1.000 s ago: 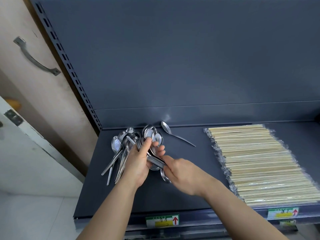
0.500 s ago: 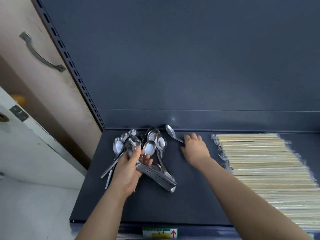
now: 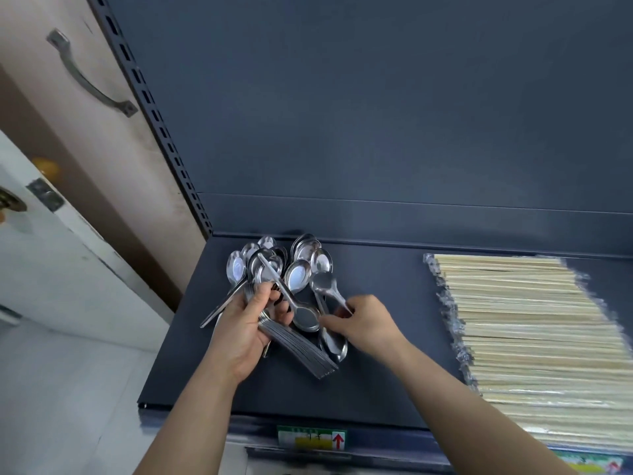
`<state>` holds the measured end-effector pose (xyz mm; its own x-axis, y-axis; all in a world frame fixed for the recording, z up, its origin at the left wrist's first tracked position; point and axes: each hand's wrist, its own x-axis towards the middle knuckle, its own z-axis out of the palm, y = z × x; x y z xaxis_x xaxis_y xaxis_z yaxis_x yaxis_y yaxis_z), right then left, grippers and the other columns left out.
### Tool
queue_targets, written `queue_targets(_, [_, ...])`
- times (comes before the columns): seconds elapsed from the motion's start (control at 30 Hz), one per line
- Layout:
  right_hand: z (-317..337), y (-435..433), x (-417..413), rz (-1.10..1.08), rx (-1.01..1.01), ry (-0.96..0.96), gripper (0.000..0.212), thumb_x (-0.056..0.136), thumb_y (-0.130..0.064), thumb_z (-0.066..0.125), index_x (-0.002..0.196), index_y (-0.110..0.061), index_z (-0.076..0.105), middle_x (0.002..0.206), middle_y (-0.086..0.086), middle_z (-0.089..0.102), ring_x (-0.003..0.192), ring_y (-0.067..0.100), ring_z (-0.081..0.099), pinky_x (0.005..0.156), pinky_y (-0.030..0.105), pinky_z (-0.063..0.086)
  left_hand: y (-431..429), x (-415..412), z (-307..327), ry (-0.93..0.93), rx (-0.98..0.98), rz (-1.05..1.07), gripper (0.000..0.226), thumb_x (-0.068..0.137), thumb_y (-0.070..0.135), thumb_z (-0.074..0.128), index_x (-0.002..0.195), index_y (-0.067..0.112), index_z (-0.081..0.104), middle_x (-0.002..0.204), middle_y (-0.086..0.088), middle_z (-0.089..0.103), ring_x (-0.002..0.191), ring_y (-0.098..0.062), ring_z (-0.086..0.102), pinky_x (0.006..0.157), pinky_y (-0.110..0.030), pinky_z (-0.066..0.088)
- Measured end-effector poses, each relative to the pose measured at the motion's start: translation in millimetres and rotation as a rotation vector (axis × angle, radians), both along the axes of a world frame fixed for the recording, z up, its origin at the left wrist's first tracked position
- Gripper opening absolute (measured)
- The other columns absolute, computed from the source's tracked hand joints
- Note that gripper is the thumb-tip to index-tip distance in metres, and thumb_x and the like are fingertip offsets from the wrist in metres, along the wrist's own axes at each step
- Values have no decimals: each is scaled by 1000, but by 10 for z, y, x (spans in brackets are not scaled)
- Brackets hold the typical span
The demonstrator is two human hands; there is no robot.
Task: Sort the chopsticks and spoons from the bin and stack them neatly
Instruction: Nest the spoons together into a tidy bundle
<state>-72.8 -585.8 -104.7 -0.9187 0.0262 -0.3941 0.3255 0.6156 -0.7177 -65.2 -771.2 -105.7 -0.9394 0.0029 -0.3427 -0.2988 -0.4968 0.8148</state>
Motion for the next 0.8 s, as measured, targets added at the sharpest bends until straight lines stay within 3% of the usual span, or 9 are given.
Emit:
queue_targets(0.13, [37,-23,18,-99,-165,-90,40,71,-28,82,56,-16,47,48,-4,41,34,5,33,37,17,26,-42,35,-23,-28,15,-10,22,91,19,59,108,6,58,83,-4,60,73,-18,62,61,-32,57])
queue_targets(0.27, [214,65,40,-198,-424,-83,25,75,-29,80,72,-13,60,52,-2,37,39,8,24,38,19,18,-84,33,23,-27,28,-77,16,85,14,63,99,7,59,83,-5,64,75,-20,64,69,-35,60])
queue_targets(0.4, [401,12,54,-258,-654,-25,27,80,-24,75,64,-16,54,53,-4,45,39,7,21,40,19,11,-96,-16,101,-49,19,-207,37,84,6,65,118,-3,53,109,-18,66,93,-30,69,84,-44,58])
queue_targets(0.47, [442,-86,60,-280,-729,-5,26,80,-21,74,64,-16,55,55,-4,49,39,7,21,42,22,11,-76,-28,148,-43,-21,-310,43,78,10,68,117,-2,55,107,-19,69,90,-32,69,87,-47,54])
queue_targets(0.57, [426,-241,96,-310,-775,16,26,79,-19,75,60,-17,57,53,-4,46,40,7,21,41,22,13,-53,-46,186,-24,-45,-394,41,78,8,70,116,3,56,98,-15,72,78,-30,68,79,-44,53])
queue_targets(0.63, [406,-294,127,-357,-774,41,28,78,-18,77,56,-21,59,52,-4,35,42,8,18,41,22,12,-74,-69,190,-13,-25,-391,27,82,-2,65,108,6,57,89,-10,72,70,-27,67,67,-34,56])
queue_targets(0.7, [405,-271,137,-465,-825,100,25,78,-19,76,62,-20,57,51,-5,26,41,8,16,39,20,12,-141,-94,205,-15,-1,-389,22,85,-9,60,100,7,57,81,-8,71,66,-25,67,59,-29,56])
queue_targets(0.8, [442,-167,122,-650,-876,179,26,82,-22,73,68,-18,52,47,-10,25,39,6,15,36,19,14,-286,-140,178,-22,-5,-394,25,85,-12,58,103,7,58,77,-7,67,65,-23,64,55,-26,54])
